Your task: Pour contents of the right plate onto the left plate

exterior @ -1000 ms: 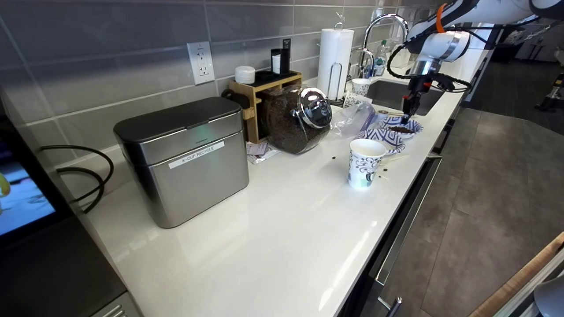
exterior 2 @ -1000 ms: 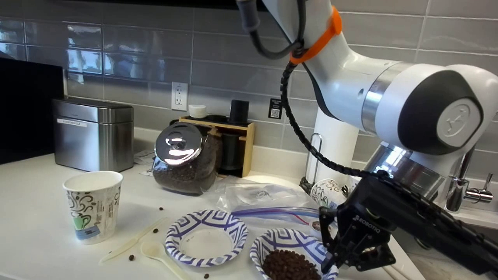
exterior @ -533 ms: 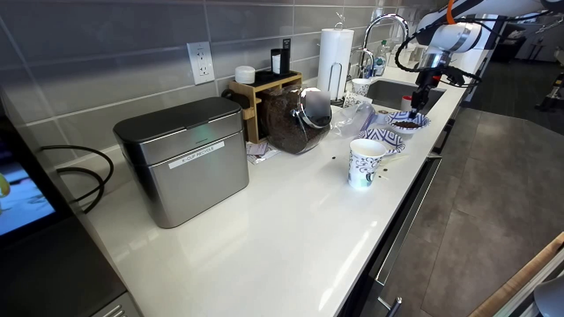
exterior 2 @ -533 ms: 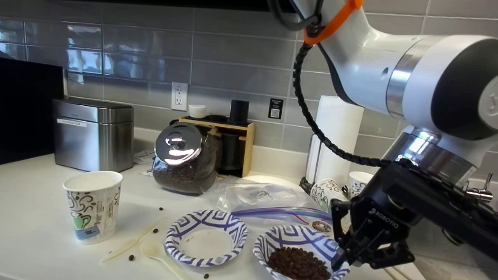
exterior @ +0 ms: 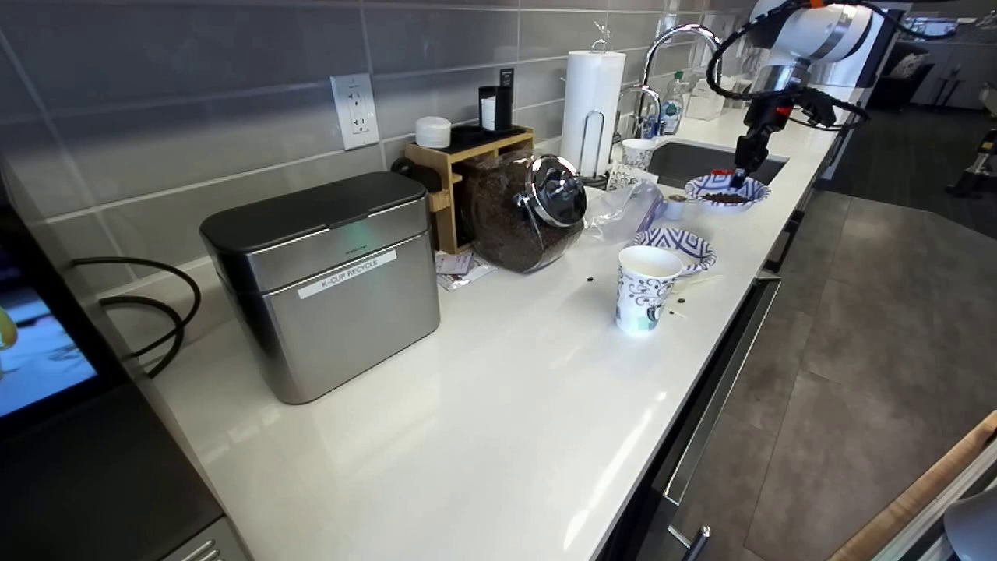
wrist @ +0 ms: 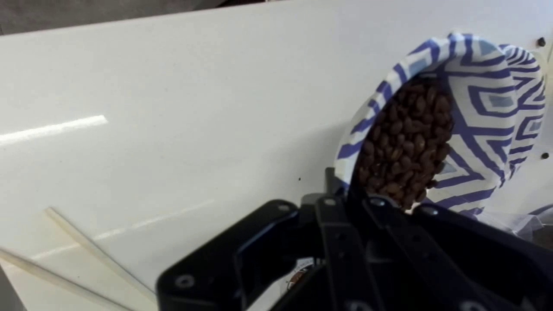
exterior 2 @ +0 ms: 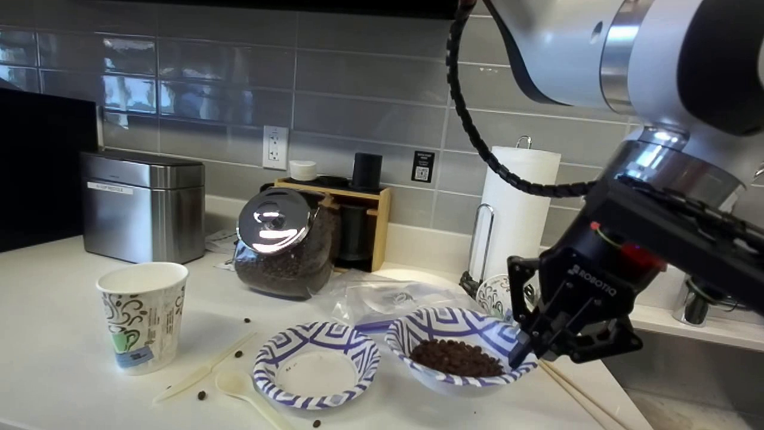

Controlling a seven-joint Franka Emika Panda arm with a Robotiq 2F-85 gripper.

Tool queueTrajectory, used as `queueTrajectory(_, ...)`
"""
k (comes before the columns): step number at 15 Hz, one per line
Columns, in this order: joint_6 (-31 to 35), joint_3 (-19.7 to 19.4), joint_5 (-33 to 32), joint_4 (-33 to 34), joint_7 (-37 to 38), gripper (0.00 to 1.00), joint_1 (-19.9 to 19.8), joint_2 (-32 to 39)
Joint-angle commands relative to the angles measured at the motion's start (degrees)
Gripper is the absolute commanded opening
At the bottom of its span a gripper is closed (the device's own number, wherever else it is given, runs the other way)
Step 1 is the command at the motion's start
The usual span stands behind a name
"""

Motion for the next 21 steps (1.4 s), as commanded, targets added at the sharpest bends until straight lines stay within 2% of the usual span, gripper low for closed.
queueTrajectory(1,2.4,-0.9,-1.7,-8.0,4.5,0.01,2.4,-7.4)
queueTrajectory(6,6.7,-1.4,-4.7,-17.0,9.3,0.01,5.7,-15.7)
queueTrajectory(10,16.5,-1.8,-10.2,-26.9,19.3,0.01,10.1,-22.3)
queueTrajectory(14,20.4,-1.4,-12.8,-33.4,24.8,0.01,12.8,-27.0)
queueTrajectory(15,19.4,-1.4,-12.8,-33.6,25.3,0.01,13.1,-27.3)
queueTrajectory(16,17.9,-1.6,-11.2,-29.2,23.0,0.04,12.6,-23.9)
queueTrajectory(20,17.9,-1.7,-11.5,-31.5,24.1,0.04,13.2,-26.0)
queueTrajectory(21,17.9,-1.8,-11.5,-31.5,24.1,0.01,13.2,-26.0)
